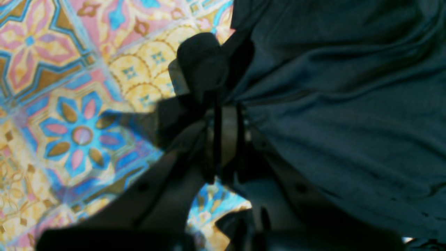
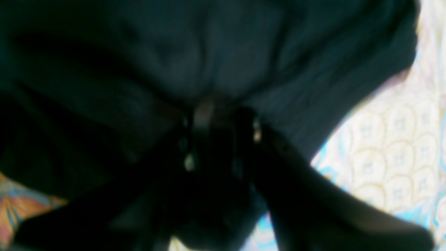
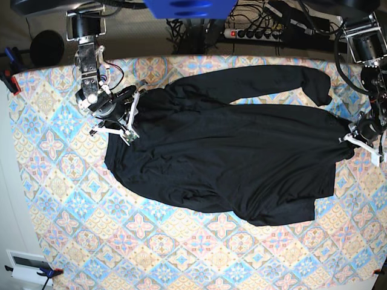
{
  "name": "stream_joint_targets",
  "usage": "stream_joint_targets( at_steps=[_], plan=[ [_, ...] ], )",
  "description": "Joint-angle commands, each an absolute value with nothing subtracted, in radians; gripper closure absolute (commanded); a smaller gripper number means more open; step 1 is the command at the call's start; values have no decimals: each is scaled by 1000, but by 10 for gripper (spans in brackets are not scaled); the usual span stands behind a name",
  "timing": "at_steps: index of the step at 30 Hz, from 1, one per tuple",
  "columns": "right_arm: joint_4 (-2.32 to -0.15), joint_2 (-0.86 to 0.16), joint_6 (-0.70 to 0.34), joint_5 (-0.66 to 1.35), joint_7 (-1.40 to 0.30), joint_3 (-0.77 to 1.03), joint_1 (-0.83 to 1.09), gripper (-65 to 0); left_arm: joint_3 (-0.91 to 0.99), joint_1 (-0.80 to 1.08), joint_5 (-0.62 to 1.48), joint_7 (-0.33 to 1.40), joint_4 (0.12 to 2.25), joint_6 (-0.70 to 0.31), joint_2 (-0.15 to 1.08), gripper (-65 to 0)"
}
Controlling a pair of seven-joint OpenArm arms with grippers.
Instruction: Layout the t-shirt on the table in an organized manner, then fold the t-shirt properly
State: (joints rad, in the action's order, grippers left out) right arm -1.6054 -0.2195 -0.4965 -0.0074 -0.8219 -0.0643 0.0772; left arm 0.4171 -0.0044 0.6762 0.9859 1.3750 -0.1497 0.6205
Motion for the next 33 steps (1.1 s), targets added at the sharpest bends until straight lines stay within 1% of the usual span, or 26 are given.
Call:
stream_joint_targets(
  at_steps=[1, 5, 9, 13, 16, 20, 22, 24, 26, 28, 30, 33],
  plan=[
    [-1567, -225, -490, -45, -869, -65, 85, -136, 426, -30, 679, 963, 1389, -150, 648, -1],
    [-1518, -225, -490, -45, -862, -61, 85, -136, 426, -30, 679, 963, 1389, -148, 648, -27],
    [-1500, -232, -490, -45, -860, -54, 85, -136, 435, -30, 671, 958, 1389, -148, 651, -37],
    [-1498, -246, -490, -47, -860, -41, 88, -136, 519, -27, 667, 963, 1383, -148, 670, -48],
    [-1495, -246, -490, -47, -860, -27, 85, -136, 561, -28, 667, 963, 1383, -147, 674, -80],
    [-1497, -246, -490, -47, -860, -28, 85, -135, 565, -28, 667, 958, 1383, -145, 696, -138],
    [-1500, -246, -490, -47, -860, -28, 85, -135, 565, -28, 667, 957, 1383, -125, 693, -156],
    [-1501, -246, -490, -47, -860, -28, 85, -135, 565, -28, 667, 955, 1383, -76, 682, -160],
    [-1501, -246, -490, -47, -860, -28, 85, -135, 565, -28, 662, 957, 1383, -65, 665, -160],
    [-1501, -246, -490, -47, -862, -28, 88, -135, 562, -21, 670, 964, 1386, -65, 665, -162],
    [-1503, -246, -490, -47, -862, -28, 88, -135, 561, 30, 671, 966, 1389, -68, 665, -163],
    [-1503, -246, -490, -47, -860, -28, 90, -135, 561, 96, 671, 966, 1391, -111, 691, -161]
  ],
)
